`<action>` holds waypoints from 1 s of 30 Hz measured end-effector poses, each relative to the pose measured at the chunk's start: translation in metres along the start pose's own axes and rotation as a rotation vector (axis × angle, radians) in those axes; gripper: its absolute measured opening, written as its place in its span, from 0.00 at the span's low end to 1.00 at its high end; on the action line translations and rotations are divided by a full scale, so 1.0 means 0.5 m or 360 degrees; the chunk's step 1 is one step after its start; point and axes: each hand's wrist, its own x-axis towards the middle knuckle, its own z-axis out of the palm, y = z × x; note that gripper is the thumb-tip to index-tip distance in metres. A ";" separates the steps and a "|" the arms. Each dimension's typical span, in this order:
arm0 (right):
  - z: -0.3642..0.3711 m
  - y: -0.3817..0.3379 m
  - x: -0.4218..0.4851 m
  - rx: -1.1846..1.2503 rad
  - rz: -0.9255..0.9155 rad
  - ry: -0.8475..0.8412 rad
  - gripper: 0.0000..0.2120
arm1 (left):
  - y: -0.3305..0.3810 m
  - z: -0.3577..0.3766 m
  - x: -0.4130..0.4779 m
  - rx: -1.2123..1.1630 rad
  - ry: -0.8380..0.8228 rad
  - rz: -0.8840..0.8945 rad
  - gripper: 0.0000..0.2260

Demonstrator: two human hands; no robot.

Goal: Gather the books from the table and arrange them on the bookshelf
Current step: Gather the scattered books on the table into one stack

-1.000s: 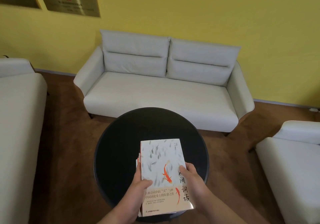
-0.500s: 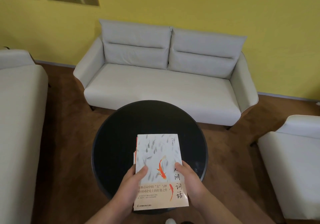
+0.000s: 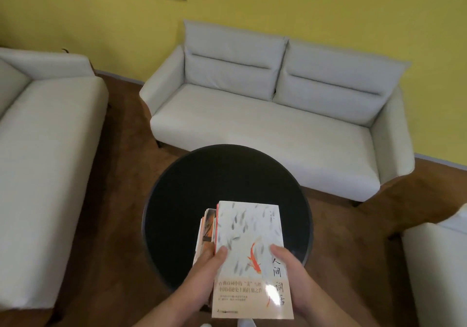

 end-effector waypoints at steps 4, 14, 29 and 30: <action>0.000 -0.011 -0.002 -0.0025 0.0008 -0.0008 0.25 | -0.017 -0.004 0.001 -0.0087 0.0108 0.0024 0.18; 0.003 -0.023 0.000 -0.0057 0.0124 0.0100 0.23 | 0.019 0.036 0.004 -0.0339 0.0338 -0.0254 0.18; 0.036 -0.074 -0.057 -0.0030 0.0054 -0.0499 0.48 | -0.032 0.046 -0.038 -0.0324 0.0610 0.0278 0.37; 0.041 -0.074 -0.052 -0.0076 0.0061 -0.0550 0.50 | -0.043 0.037 -0.046 -0.0305 0.0674 0.0357 0.37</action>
